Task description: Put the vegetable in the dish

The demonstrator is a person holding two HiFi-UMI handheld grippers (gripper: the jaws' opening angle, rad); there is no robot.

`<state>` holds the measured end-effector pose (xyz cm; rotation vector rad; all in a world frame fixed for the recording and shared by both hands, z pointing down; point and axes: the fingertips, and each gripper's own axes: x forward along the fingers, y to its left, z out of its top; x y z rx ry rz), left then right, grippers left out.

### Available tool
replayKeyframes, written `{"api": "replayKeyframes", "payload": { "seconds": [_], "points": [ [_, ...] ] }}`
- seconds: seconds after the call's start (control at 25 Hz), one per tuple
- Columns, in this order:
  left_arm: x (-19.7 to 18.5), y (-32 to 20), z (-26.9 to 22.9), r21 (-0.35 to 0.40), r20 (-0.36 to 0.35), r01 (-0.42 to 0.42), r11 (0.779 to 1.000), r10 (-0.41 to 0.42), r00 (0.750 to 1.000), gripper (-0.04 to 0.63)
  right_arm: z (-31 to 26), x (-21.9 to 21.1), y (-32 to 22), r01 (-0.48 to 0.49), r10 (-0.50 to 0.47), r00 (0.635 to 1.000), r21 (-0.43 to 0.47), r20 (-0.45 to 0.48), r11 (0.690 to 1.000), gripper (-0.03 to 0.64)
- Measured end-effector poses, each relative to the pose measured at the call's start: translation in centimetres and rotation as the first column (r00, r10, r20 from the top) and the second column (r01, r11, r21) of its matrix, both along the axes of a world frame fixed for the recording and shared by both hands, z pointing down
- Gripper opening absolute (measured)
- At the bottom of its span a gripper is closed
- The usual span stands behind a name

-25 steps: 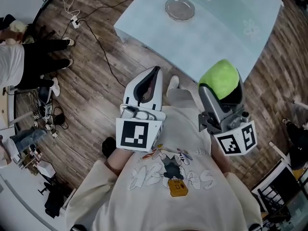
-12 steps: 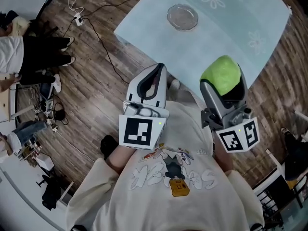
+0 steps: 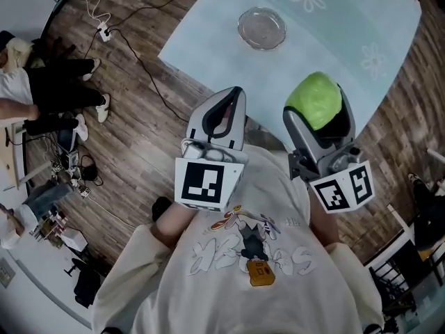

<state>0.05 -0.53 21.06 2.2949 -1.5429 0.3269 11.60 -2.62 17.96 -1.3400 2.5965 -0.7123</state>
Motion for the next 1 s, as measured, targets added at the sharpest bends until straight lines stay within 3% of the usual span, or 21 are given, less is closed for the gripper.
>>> {"api": "replayKeyframes", "payload": {
  "seconds": [0.48,1.0],
  "points": [
    [-0.3,-8.8,4.5,-0.07,0.026,-0.069,0.995,0.071,0.997,0.006,6.6,-0.8,-8.2,-0.006,0.006,1.0,-0.125,0.006,0.992,0.505],
    [-1.5,-15.0,13.0,-0.174,0.051,-0.103,0.979,0.113,0.992,0.008,15.6,-2.9,-14.2,0.019,-0.027,0.999,-0.218,-0.036,0.976,0.505]
  ]
}}
